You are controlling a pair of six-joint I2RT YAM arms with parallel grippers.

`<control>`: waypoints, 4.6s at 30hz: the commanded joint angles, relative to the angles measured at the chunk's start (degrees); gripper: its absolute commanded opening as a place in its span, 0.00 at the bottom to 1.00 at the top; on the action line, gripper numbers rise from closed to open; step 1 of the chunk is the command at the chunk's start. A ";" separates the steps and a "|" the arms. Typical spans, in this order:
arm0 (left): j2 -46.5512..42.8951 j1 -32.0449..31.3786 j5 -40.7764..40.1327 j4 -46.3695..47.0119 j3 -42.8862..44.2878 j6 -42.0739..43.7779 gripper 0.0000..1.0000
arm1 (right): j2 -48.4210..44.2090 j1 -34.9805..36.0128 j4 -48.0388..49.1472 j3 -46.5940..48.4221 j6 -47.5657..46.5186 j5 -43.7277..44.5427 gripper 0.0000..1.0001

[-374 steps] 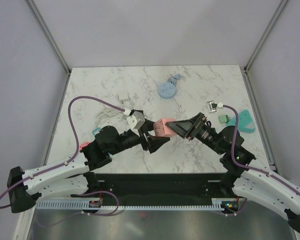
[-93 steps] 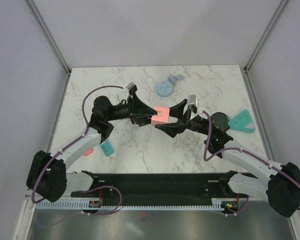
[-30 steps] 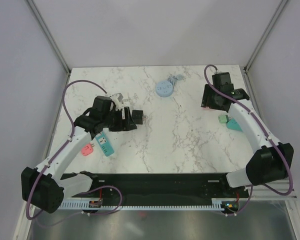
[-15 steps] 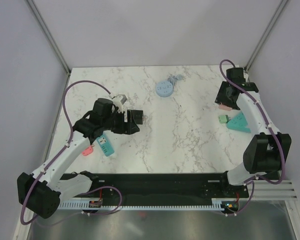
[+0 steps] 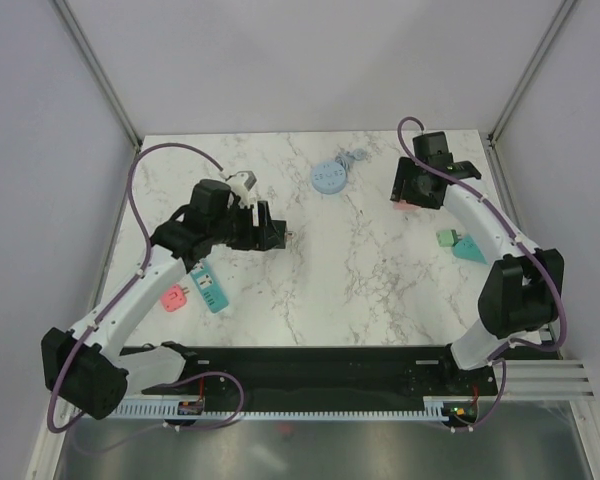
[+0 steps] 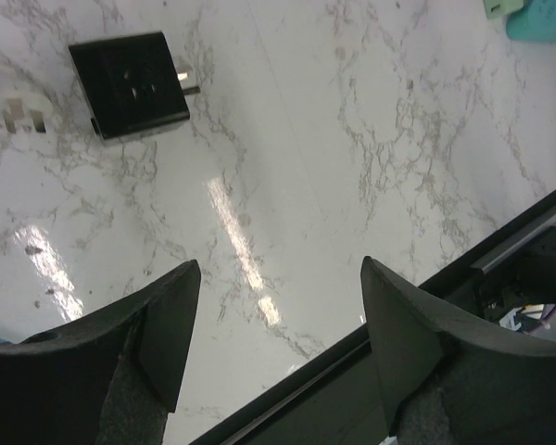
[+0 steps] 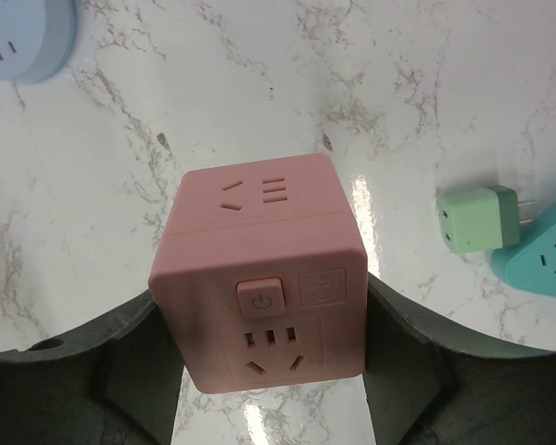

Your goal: Insert the plug

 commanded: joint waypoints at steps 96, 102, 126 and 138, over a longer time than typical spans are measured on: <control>41.03 -2.31 -9.54 16.65 28.06 -17.88 0.60 | 2.57 9.58 -10.88 17.14 -3.92 -4.45 0.00; 25.29 -0.72 -13.32 14.10 14.70 -13.22 0.63 | 20.59 9.50 -17.13 35.51 -0.49 -3.57 0.00; 76.41 0.77 0.04 27.18 68.90 -3.55 0.64 | 1.55 6.16 1.23 8.94 -3.47 -8.04 0.00; 88.11 -2.30 -5.95 35.28 79.19 -0.64 0.74 | -3.73 6.15 7.47 5.33 -2.69 -17.37 0.00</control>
